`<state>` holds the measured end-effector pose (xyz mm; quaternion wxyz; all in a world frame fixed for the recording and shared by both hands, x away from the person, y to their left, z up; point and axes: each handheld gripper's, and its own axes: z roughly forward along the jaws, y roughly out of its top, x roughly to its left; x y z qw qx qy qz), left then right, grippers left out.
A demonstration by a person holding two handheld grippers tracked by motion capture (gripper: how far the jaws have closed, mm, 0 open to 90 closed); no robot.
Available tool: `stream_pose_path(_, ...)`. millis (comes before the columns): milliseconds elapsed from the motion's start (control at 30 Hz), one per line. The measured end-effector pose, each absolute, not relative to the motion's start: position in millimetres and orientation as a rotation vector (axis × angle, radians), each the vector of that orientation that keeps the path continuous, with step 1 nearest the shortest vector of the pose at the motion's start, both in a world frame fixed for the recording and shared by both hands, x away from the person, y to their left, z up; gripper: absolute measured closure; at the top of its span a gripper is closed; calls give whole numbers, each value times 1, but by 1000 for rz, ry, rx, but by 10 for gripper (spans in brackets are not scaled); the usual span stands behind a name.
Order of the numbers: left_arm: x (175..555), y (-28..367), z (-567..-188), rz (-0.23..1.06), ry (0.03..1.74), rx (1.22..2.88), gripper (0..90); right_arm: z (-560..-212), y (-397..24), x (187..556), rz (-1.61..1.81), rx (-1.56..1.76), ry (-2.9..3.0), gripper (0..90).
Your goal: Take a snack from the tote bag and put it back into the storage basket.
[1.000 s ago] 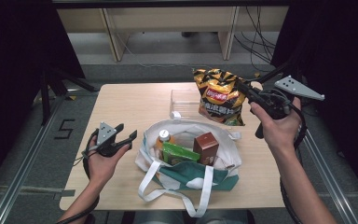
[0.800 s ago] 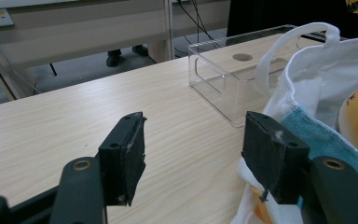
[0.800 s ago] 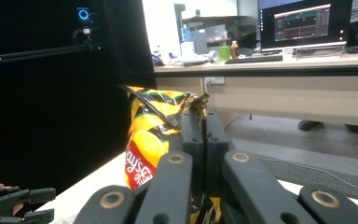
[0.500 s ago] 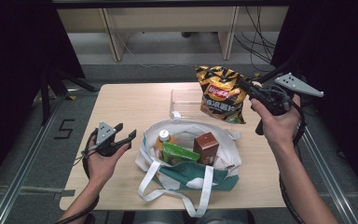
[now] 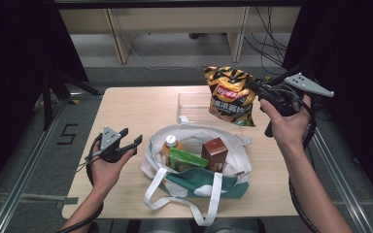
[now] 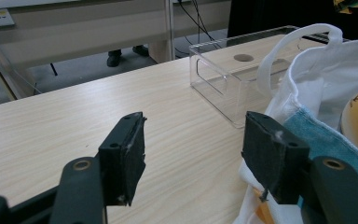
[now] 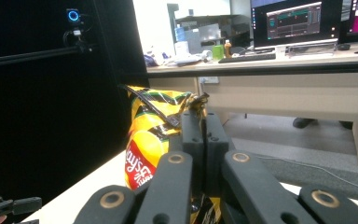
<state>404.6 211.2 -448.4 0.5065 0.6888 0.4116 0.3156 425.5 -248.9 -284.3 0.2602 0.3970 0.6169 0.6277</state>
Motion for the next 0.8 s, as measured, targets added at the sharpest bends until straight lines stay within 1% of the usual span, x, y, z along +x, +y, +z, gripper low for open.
stream_pose_path(800, 403, 210, -448, 765, 993, 1665, 386, -285, -249, 440, 1684, 1129, 1664, 900)
